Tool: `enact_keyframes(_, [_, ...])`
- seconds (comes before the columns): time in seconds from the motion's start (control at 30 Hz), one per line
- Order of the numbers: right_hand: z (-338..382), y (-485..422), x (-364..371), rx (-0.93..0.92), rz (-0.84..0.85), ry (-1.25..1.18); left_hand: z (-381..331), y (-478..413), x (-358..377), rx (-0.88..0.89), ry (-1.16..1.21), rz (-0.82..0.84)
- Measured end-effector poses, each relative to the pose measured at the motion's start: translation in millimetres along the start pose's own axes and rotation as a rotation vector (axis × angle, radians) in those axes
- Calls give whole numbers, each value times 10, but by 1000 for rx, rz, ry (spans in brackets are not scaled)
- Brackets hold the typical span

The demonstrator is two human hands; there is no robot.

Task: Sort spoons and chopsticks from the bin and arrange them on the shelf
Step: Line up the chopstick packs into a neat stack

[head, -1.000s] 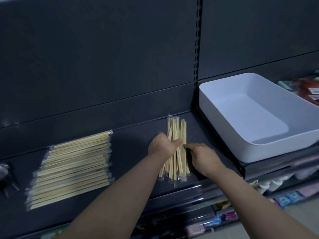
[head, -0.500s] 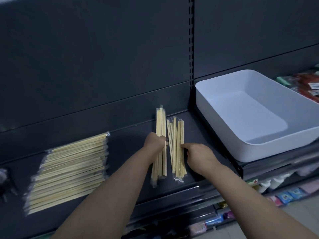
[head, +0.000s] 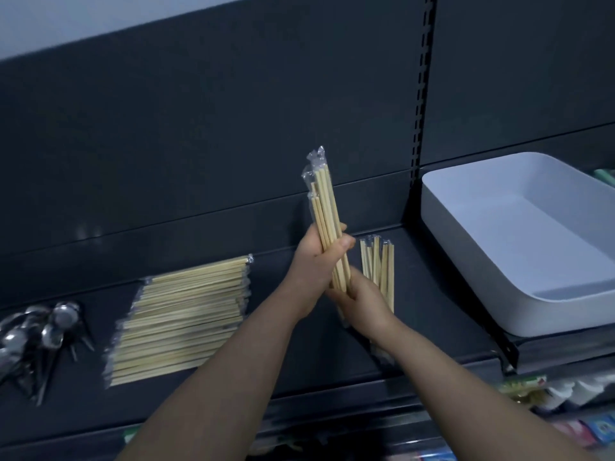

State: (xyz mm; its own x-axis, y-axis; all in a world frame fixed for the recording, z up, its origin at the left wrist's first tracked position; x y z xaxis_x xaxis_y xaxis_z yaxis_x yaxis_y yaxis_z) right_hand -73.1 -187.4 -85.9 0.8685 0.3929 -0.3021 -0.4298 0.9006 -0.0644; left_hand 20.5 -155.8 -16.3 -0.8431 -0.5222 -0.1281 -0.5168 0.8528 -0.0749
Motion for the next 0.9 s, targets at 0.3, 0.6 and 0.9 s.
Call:
enact_keyframes(0.3, [-111, 48, 60, 26, -9, -53, 167, 47, -87, -18, -6, 19])
enact_keyframes(0.6, [252, 128, 375, -136, 163, 394, 186, 41, -704, -72, 102, -298])
enact_keyframes(0.9, [618, 557, 1520, -284, 334, 856, 654, 668, -2571, -221, -7, -908])
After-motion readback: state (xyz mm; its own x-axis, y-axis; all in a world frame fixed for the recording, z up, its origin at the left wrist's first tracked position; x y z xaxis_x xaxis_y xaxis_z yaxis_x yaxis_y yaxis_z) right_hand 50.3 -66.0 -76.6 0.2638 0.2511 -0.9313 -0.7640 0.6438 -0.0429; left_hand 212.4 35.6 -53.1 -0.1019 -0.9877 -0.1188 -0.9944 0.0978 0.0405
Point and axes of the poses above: each hand's wrist, its own y-axis away from the middle knuckle, its own x-axis out of the palm, z = x × y, the point moved 2 cm from there along -y, towards the middle knuckle, and after that the axes turned 11 degrees about -z, right-handed, at the moved point
